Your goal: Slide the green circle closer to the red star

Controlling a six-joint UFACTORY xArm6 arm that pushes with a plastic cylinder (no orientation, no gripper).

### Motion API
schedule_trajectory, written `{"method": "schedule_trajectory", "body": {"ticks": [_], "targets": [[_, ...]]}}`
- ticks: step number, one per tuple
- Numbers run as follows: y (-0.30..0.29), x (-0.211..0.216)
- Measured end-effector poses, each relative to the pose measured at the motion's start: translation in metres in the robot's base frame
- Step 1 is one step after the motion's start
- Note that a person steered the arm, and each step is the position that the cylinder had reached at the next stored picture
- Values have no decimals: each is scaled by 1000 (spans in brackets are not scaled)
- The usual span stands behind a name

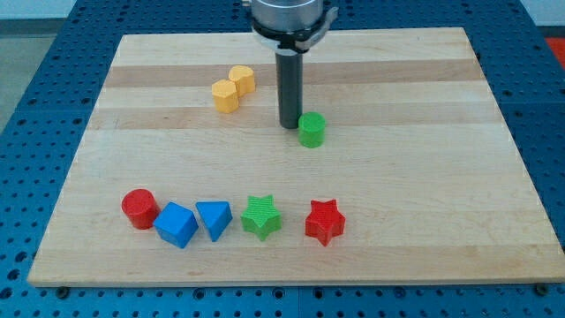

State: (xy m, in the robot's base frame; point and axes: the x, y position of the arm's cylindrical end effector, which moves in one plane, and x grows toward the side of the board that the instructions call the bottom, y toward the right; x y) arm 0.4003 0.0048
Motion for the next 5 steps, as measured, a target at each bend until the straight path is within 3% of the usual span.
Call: {"method": "schedule_trajectory", "body": {"ticks": [3,5], "targets": [[57,-2],[62,-7]]}}
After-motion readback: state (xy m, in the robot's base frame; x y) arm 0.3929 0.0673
